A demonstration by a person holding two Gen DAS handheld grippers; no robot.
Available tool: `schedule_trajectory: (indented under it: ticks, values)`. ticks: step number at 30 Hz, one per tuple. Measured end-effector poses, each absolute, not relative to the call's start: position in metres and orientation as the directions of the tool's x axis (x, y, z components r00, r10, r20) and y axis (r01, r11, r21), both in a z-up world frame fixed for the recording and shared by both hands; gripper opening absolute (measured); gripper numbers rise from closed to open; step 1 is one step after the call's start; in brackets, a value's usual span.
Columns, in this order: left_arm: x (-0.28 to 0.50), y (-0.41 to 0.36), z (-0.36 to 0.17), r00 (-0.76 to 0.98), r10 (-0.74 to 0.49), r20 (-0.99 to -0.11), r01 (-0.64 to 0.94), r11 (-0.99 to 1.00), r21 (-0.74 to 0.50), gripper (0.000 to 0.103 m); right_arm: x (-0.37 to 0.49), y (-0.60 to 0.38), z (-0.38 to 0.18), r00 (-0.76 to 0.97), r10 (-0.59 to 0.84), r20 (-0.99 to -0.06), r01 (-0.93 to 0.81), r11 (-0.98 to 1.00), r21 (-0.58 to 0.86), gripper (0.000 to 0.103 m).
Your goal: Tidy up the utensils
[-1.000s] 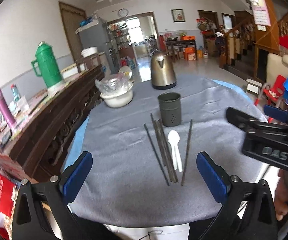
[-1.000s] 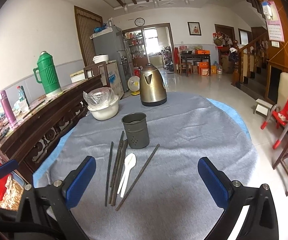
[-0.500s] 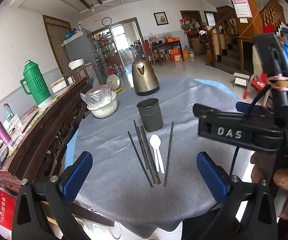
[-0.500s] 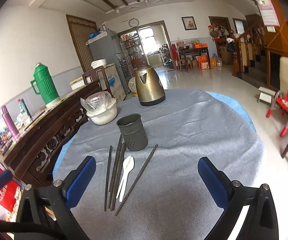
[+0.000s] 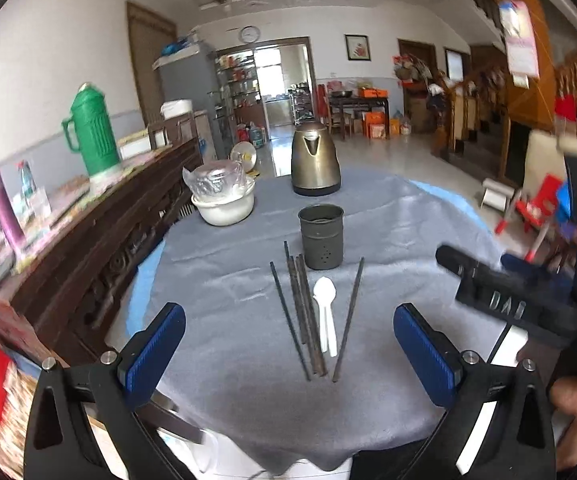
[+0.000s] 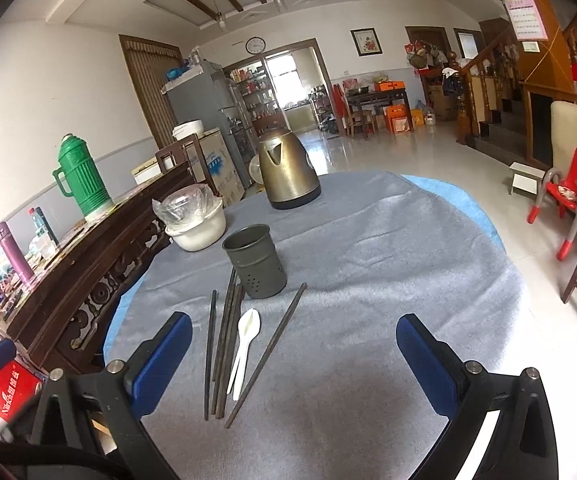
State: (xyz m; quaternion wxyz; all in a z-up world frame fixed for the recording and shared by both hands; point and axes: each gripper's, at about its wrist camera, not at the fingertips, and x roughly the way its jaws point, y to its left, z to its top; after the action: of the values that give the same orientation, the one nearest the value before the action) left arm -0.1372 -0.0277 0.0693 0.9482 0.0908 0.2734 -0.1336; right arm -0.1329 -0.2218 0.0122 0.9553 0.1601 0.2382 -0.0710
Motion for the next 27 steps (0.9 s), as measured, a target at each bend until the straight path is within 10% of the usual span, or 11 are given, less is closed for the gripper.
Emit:
schedule_trajectory:
  ticks: [27]
  values:
    - [-0.160,-0.056,0.079,0.812,-0.302,-0.500,0.405,0.908,0.109,0.103,-0.138,-0.222,0.010,0.863,-0.028,-0.504,0.199,0.937,0.288,0.103]
